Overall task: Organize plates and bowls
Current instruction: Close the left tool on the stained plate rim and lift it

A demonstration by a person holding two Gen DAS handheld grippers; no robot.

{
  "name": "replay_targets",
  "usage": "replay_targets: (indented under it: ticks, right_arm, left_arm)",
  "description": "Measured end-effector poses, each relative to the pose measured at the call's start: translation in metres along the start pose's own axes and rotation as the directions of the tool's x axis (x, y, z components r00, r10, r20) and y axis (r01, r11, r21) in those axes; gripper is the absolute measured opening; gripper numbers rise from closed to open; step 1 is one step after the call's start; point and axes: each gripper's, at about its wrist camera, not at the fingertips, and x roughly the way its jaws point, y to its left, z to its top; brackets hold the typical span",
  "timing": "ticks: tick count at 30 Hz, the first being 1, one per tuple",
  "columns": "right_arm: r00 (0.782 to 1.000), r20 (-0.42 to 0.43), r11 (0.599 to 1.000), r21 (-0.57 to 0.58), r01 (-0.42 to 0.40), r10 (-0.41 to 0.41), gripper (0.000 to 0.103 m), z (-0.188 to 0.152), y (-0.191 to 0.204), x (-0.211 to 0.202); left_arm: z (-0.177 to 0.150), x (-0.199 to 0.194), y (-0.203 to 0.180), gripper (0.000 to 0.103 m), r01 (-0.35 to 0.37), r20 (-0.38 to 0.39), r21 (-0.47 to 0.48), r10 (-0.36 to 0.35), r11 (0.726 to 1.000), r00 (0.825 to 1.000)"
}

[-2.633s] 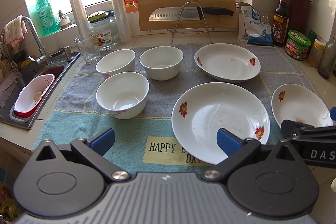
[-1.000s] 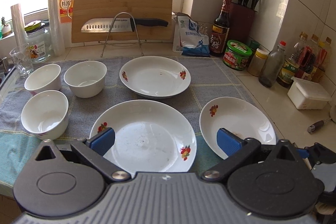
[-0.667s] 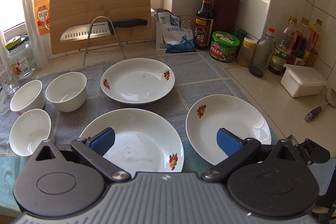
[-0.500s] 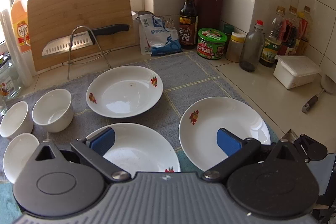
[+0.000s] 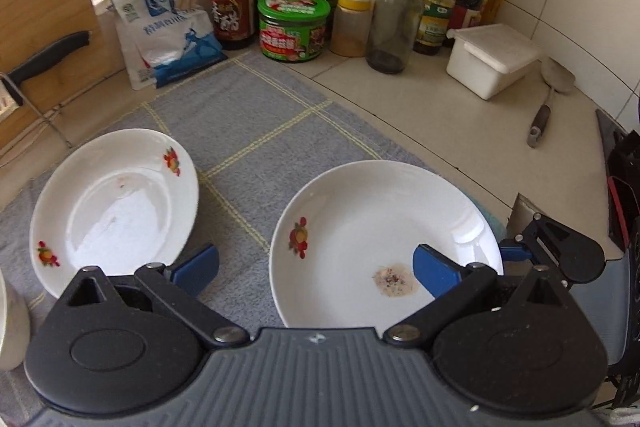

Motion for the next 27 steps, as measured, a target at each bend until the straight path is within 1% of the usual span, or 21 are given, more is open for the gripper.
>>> replay_targets:
  ticks: [1,2,5,7,11,15,17,18,23,27]
  right_arm:
    - [1.0,0.0,1.0,0.0,0.0,0.0,0.103,0.0,0.0,0.0]
    - [1.0,-0.002,1.0,0.003,0.001,-0.001,0.103,0.0,0.0,0.0]
    - [1.0,-0.016,1.0,0.009,0.005,-0.005,0.103,0.002,0.0,0.001]
    - [1.0,-0.025,1.0,0.012,0.009,-0.009,0.103,0.003,0.0,0.001]
    - [0.999,-0.03,1.0,0.012,0.012,-0.012,0.103,0.004,0.001,0.002]
    - [1.0,-0.012,1.0,0.009,0.01,-0.01,0.103,0.002,0.0,0.002]
    - [1.0,-0.003,1.0,0.007,0.008,-0.008,0.103,0.001,0.0,0.002]
    - [1.0,-0.001,1.0,0.007,0.008,-0.008,0.103,0.001,0.0,0.001]
    - [1.0,0.011,1.0,-0.002,0.0,0.0,0.103,0.0,0.0,0.001]
    - [1.0,0.017,1.0,-0.01,-0.01,0.01,0.103,-0.001,-0.001,0.001]
  left_arm:
    - [0.003,0.009,0.001,0.102,0.038,-0.024,0.008,-0.038,0.999,0.999]
    - [0.005,0.014,0.001,0.102,0.059,-0.04,0.015,-0.058,0.998,0.998]
    - [0.011,0.035,0.001,0.102,0.093,-0.087,0.04,-0.09,0.995,0.992]
    - [0.015,0.047,0.003,0.102,0.121,-0.124,0.041,-0.115,0.992,0.986]
    - [0.019,0.063,0.007,0.102,0.193,-0.181,0.028,-0.185,0.981,0.966]
    - [0.021,0.077,0.011,0.102,0.243,-0.233,0.011,-0.234,0.97,0.944]
    - [0.021,0.085,0.016,0.102,0.271,-0.264,-0.028,-0.269,0.962,0.926]
    - [0.022,0.085,0.02,0.102,0.285,-0.255,-0.046,-0.287,0.957,0.923]
    - [0.026,0.088,0.025,0.102,0.315,-0.265,-0.058,-0.318,0.947,0.91]
    - [0.03,0.09,0.02,0.102,0.325,-0.303,0.014,-0.306,0.946,0.902]
